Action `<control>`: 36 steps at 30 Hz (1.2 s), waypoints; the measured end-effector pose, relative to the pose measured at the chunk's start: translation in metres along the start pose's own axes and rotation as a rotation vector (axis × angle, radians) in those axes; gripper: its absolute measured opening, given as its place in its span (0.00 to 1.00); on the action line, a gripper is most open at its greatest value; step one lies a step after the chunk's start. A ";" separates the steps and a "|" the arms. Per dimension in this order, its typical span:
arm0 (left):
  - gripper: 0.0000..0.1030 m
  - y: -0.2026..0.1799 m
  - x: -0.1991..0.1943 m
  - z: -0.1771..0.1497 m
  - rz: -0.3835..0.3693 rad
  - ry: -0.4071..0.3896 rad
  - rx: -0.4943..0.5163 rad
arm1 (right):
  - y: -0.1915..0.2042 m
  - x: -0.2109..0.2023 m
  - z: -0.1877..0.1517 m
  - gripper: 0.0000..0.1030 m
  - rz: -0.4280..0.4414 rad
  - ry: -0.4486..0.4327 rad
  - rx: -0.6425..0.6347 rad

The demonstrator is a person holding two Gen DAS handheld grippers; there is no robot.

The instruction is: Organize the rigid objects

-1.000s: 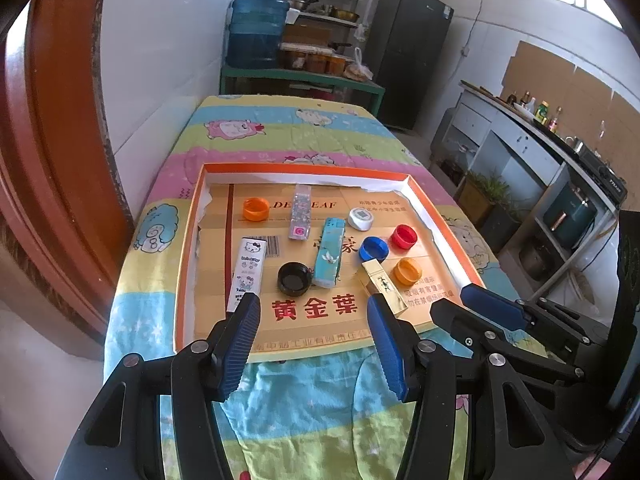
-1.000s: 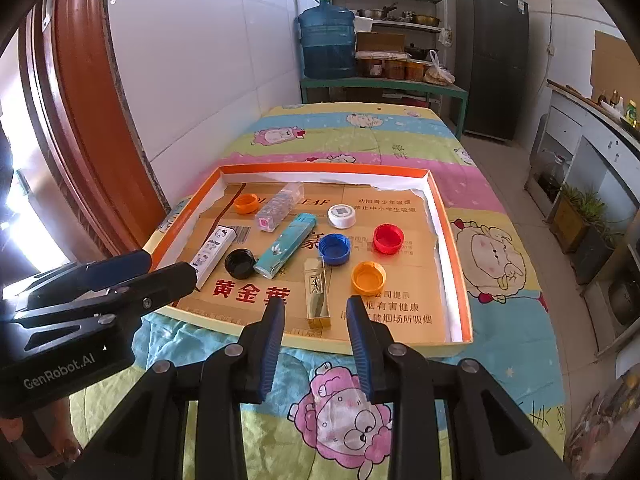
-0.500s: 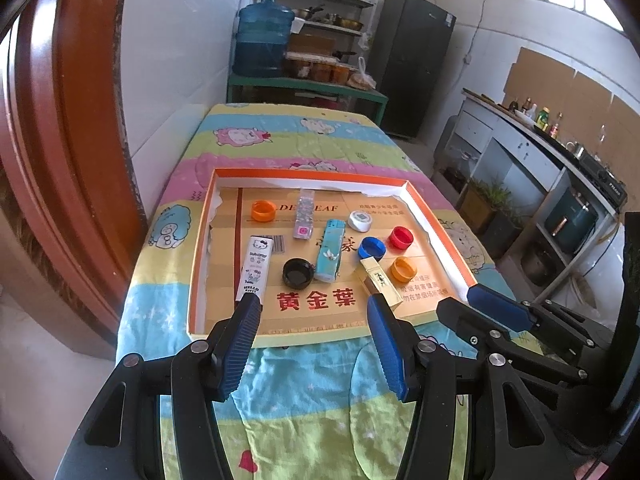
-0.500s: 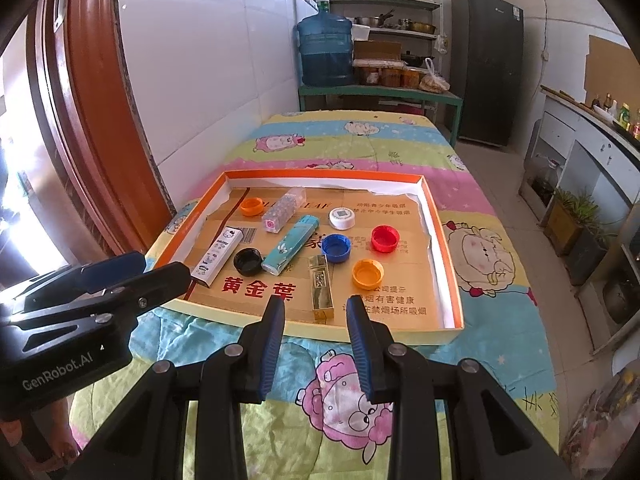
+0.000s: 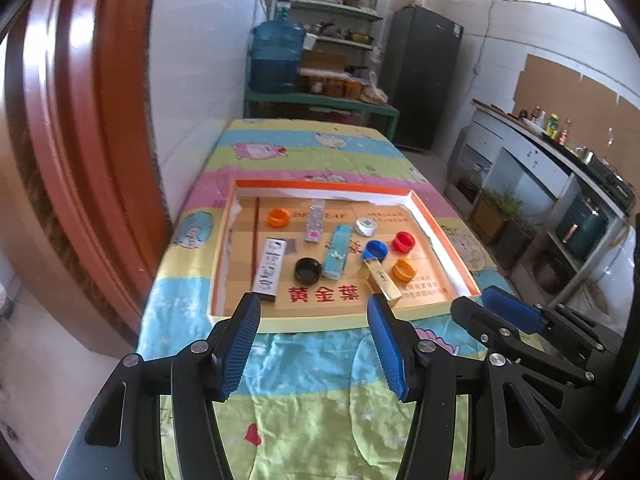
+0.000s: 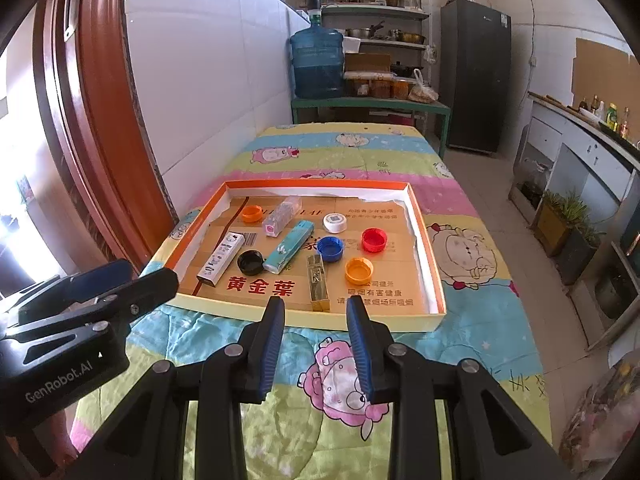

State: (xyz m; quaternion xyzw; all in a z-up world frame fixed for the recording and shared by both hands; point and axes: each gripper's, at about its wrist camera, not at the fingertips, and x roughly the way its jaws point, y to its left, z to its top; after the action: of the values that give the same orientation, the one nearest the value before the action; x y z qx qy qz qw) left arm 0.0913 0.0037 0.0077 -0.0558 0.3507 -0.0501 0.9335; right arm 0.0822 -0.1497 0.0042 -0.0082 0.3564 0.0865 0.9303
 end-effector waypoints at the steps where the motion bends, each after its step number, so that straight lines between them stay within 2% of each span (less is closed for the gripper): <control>1: 0.56 -0.001 -0.002 0.000 0.011 -0.004 0.001 | 0.000 -0.002 0.000 0.31 -0.002 -0.003 -0.002; 6: 0.56 -0.005 -0.018 -0.002 0.079 -0.042 -0.002 | 0.003 -0.014 -0.002 0.31 -0.009 -0.021 -0.008; 14: 0.56 -0.013 -0.040 -0.009 0.142 -0.091 -0.008 | 0.003 -0.026 -0.007 0.31 -0.010 -0.026 0.005; 25: 0.56 -0.021 -0.063 -0.018 0.084 -0.125 -0.007 | 0.007 -0.057 -0.013 0.31 -0.036 -0.077 0.013; 36: 0.56 -0.022 -0.072 -0.028 0.090 -0.153 0.000 | 0.008 -0.076 -0.016 0.31 -0.059 -0.110 0.026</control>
State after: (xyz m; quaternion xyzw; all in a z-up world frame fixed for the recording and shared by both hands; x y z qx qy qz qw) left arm 0.0173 -0.0104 0.0368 -0.0437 0.2806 -0.0035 0.9588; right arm 0.0146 -0.1545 0.0436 -0.0020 0.3054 0.0547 0.9506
